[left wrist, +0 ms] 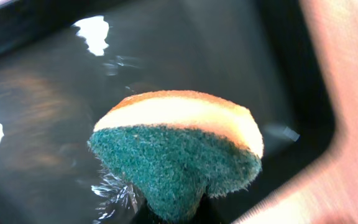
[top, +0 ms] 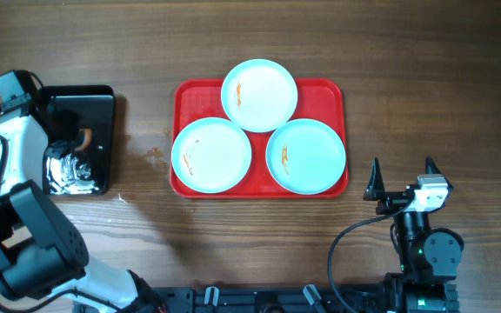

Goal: Clean dirty plates on tray and stack at the side

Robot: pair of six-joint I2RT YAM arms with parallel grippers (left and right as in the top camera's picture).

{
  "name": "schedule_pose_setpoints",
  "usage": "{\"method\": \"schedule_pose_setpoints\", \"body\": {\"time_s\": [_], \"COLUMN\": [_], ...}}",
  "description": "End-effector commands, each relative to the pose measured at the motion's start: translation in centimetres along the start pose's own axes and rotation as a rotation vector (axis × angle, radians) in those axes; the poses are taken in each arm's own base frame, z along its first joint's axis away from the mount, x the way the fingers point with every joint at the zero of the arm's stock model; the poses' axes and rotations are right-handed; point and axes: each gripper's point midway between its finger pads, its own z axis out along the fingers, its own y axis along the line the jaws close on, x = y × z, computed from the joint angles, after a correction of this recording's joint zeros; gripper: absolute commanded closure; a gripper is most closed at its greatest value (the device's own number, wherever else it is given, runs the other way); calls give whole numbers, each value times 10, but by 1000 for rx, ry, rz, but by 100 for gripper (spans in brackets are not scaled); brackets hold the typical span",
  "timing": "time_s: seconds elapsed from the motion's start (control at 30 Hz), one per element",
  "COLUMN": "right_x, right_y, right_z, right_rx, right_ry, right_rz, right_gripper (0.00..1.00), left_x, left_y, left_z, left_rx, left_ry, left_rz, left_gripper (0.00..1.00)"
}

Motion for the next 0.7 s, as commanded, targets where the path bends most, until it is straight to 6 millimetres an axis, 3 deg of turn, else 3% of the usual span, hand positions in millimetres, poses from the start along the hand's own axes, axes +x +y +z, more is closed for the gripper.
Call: {"method": "schedule_pose_setpoints", "body": {"time_s": [0.0, 0.13, 0.27, 0.43, 0.57, 0.67], "right_x": [-1, -1, -1, -1, -1, -1], "right_y": [-1, -1, -1, -1, -1, -1], "right_z": [0, 0, 0, 0, 0, 0], "right_rx": [6, 6, 6, 6, 6, 6], "right_ry": [-7, -7, -7, -7, -7, -7], "right_rz": [-9, -10, -9, -9, -9, -9], "right_gripper": [0, 0, 0, 0, 0, 0], "left_x": [0, -8, -8, -3, 2, 7], "left_y": [-43, -50, -49, -44, -21, -20], "left_z": [-40, -59, -58, -42, -11, -1], "left_rx": [236, 270, 264, 253, 154, 158], "left_ry": [-9, -67, -78, -71, -61, -36], "left_rz": [175, 195, 272, 292, 300, 299], "left_gripper": [96, 96, 96, 96, 96, 96]}}
